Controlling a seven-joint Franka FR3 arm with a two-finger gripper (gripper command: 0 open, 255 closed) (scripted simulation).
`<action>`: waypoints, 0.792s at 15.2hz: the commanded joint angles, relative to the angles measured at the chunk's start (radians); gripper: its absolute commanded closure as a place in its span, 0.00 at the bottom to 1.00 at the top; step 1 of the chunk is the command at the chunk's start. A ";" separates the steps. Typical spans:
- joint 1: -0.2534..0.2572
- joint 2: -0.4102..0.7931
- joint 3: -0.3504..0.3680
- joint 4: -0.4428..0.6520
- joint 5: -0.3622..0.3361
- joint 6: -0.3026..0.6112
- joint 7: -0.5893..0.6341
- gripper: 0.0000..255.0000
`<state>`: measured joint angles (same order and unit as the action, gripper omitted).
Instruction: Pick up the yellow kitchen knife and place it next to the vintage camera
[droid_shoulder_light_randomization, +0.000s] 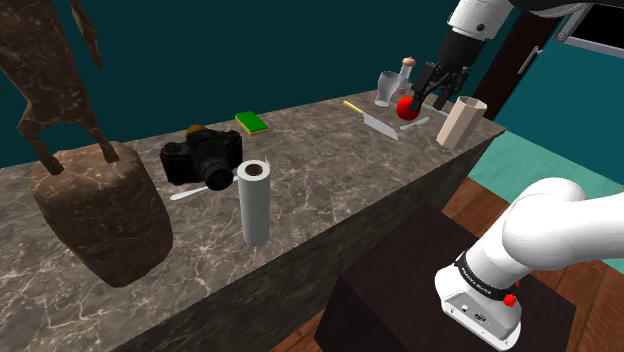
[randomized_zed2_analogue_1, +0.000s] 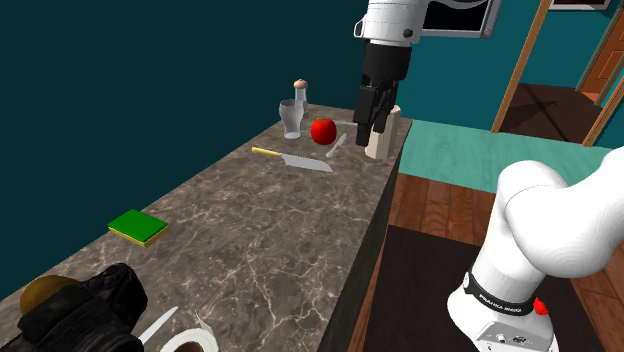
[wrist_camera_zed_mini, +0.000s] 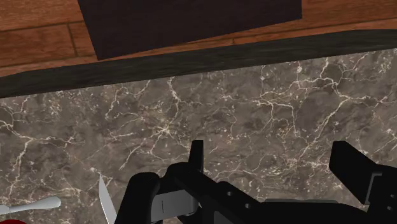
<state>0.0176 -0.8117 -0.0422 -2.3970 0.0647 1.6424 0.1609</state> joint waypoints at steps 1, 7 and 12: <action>0.000 0.000 0.000 0.000 0.000 0.000 0.000 0.00; -0.019 0.176 -0.077 0.025 -0.052 0.132 -0.103 0.00; -0.029 0.343 -0.138 0.082 -0.076 0.230 -0.186 0.00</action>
<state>-0.0105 -0.5026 -0.1703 -2.3244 -0.0075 1.8503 -0.0102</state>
